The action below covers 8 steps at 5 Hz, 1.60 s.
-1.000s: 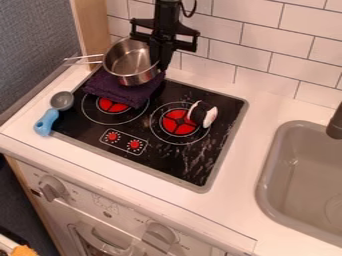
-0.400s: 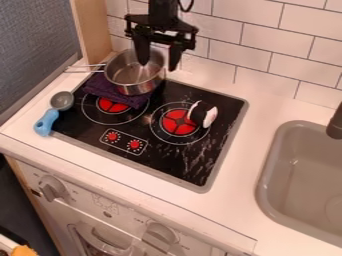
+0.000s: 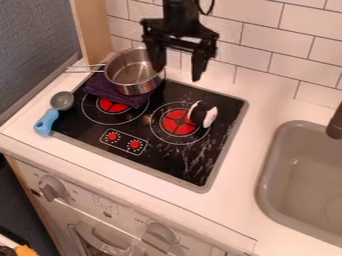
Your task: Move the pot on the purple cloth.
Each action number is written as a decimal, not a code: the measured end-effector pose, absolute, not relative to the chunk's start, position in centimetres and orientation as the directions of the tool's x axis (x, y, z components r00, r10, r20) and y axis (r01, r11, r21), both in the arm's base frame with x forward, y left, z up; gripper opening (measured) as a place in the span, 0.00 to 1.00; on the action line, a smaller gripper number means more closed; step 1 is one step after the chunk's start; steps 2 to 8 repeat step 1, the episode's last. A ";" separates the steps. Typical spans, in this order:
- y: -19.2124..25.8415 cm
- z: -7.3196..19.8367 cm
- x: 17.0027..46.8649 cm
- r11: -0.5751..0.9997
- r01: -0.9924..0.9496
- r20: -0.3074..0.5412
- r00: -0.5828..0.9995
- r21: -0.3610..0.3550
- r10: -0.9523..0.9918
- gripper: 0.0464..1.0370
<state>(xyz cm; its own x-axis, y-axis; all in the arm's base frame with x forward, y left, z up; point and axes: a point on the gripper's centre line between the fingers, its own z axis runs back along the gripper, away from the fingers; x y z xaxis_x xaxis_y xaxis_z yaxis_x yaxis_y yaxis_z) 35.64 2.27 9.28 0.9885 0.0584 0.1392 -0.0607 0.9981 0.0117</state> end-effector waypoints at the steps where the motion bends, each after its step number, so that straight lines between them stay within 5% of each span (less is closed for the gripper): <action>1: 1.9 8.8 35.2 0.999 -0.033 0.133 0.991 0.004 0.032 0.96; 8: 1.9 8.8 35.2 0.999 -0.033 0.133 0.991 0.004 0.032 0.96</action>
